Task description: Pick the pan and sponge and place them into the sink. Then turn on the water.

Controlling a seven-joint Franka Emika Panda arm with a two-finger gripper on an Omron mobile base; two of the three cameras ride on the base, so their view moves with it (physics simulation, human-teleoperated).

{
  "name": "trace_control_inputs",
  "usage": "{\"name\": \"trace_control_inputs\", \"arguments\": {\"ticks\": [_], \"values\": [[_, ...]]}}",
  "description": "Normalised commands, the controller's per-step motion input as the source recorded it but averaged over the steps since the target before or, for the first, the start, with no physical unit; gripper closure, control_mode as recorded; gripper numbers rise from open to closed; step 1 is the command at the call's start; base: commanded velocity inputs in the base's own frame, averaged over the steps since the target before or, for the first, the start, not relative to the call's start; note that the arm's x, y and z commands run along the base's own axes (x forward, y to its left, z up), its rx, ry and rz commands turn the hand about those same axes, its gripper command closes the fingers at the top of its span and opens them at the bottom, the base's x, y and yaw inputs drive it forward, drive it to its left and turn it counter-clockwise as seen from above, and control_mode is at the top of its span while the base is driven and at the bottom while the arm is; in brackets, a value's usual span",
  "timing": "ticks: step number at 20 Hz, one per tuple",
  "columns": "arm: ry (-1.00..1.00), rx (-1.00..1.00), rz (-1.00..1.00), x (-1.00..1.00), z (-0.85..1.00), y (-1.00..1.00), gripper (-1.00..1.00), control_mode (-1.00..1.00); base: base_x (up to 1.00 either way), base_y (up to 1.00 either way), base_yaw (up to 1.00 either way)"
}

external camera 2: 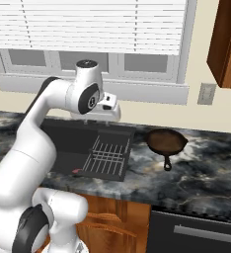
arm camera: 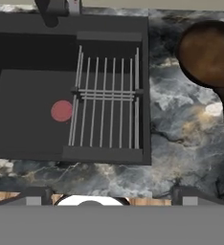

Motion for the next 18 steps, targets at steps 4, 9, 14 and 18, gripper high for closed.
{"name": "trace_control_inputs", "arguments": {"ticks": [4, 9, 14, 18], "values": [[0.0, -0.03, 0.0, 0.0, -0.13, -0.43, -1.0, -1.0, 0.0, 0.0, 0.0], [0.0, -0.01, 0.0, 0.0, -0.32, -0.42, -1.0, -1.0, 0.0, 0.0, 0.0], [0.01, 0.0, 0.0, 0.0, -0.41, -0.43, -1.0, -1.0, 0.0, 0.0, 0.0], [0.02, 0.0, 0.0, 0.0, -0.38, -0.44, -1.0, -1.0, 0.0, 0.0, 0.0]]}}
